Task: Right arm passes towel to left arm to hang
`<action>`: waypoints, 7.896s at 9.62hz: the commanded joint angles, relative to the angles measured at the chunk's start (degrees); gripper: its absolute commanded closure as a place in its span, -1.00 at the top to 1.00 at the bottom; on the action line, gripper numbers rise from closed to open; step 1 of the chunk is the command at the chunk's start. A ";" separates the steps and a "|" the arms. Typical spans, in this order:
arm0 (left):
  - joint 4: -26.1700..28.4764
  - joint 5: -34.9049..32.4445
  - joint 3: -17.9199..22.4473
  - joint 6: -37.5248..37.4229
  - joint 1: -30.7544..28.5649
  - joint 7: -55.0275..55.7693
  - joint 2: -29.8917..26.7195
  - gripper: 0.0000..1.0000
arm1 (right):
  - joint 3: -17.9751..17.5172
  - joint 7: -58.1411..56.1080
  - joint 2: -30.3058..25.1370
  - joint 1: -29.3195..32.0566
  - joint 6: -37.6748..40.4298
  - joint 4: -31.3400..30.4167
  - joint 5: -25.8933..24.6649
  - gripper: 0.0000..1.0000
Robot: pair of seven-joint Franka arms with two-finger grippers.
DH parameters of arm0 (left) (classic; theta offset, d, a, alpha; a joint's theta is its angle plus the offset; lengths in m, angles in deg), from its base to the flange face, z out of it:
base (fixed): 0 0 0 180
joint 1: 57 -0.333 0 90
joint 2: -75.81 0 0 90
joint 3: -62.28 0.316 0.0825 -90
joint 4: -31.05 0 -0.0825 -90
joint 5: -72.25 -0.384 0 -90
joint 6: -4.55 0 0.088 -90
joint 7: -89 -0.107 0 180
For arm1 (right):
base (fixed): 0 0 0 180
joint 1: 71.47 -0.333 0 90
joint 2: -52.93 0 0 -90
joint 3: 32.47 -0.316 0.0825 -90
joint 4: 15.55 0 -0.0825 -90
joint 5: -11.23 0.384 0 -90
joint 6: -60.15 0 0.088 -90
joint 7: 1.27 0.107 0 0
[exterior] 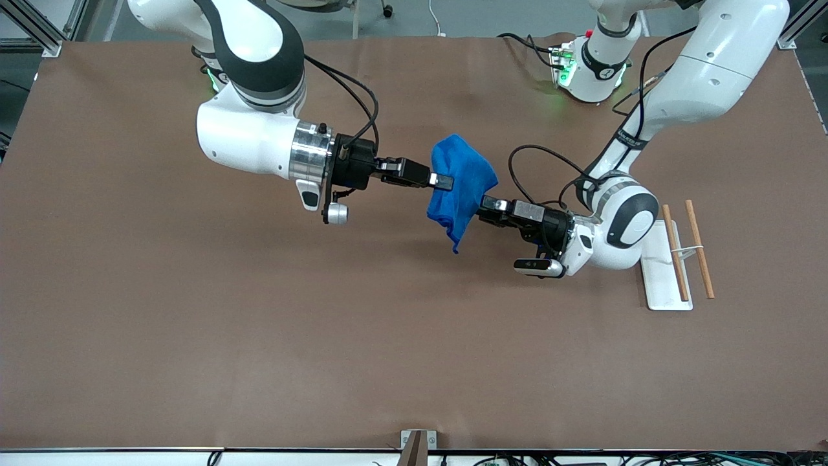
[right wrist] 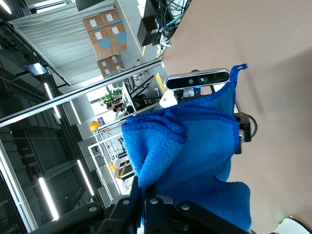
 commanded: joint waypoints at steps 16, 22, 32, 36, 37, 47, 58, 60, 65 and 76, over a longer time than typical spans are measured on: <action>-19.58 -64.52 3.62 9.11 -16.18 34.35 -7.24 -1.00 | 6.68 1.54 -12.16 18.24 10.35 -17.51 -58.61 1.00; -19.05 -88.74 2.91 9.12 -15.74 59.74 -14.03 -0.99 | 6.59 2.24 -17.27 37.17 38.55 -1.56 -88.18 1.00; -15.28 -99.47 2.47 5.96 -20.21 80.27 -14.46 -0.98 | 5.63 -5.49 -15.52 41.13 52.06 11.06 -91.37 1.00; -15.97 -100.16 2.82 3.49 -21.44 78.80 -13.86 -0.98 | 5.63 -5.67 -15.86 40.96 50.64 10.44 -91.81 1.00; -16.15 -102.61 3.00 5.15 -21.80 76.09 -13.07 -0.97 | 5.63 -5.67 -15.86 40.96 50.12 10.88 -91.81 1.00; -16.07 -106.77 3.09 13.42 -30.50 55.07 -7.09 -0.94 | 4.13 -4.88 -16.57 41.13 49.24 10.62 -93.05 1.00; -21.25 -106.86 1.69 13.17 -31.56 49.62 -7.86 1.00 | 4.31 -5.50 -18.24 42.10 49.59 7.02 -92.69 1.00; -21.60 -106.86 -2.43 12.46 -31.56 49.60 -12.86 1.00 | 4.31 -5.49 -18.24 42.19 49.68 6.93 -92.69 1.00; -26.70 -106.33 -12.81 0.08 -31.64 49.25 -22.88 1.00 | 4.31 -5.41 -18.24 42.19 49.77 6.93 -92.69 1.00; -13.10 -98.96 10.87 -0.92 -0.40 42.40 -41.52 1.00 | 4.31 -5.49 -18.15 42.54 49.76 7.02 -92.61 1.00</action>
